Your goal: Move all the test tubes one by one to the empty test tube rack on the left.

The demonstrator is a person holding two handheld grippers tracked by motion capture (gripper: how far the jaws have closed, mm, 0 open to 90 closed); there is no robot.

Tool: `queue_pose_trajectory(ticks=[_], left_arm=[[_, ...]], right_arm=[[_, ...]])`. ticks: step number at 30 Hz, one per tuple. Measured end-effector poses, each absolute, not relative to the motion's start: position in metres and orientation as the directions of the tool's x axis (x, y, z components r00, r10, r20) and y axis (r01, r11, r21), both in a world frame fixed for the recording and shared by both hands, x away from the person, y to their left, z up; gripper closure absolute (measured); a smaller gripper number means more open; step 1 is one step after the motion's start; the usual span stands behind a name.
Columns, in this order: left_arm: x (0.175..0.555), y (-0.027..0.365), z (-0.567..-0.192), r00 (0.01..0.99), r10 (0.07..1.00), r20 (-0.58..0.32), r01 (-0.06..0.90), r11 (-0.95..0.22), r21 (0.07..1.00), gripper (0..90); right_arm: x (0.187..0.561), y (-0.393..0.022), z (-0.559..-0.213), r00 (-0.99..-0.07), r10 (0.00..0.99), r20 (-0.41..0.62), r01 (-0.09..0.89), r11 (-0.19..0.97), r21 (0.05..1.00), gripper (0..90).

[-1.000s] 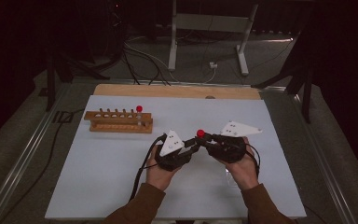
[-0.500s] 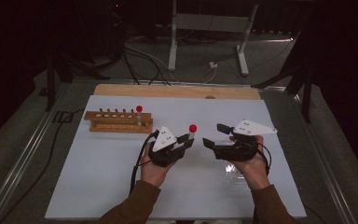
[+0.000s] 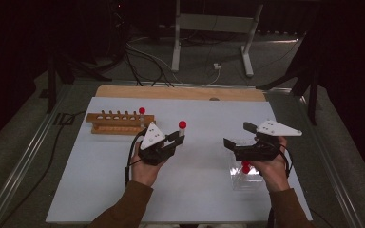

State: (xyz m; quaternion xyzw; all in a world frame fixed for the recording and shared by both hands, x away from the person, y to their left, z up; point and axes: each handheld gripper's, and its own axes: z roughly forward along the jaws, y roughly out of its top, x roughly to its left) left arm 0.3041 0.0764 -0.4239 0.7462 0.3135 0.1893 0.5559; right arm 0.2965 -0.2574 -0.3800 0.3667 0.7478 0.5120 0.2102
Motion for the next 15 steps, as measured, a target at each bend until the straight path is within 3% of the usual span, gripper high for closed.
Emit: queue_pose_trajectory(ticks=[15], left_arm=[[0.317,0.130,-0.417,0.632,0.772,-0.071,0.273,-0.136,0.952,76.1]], right_arm=[[0.297,-0.295,-0.389,-0.573,0.815,0.088,0.356,0.151,0.922,2.1]])
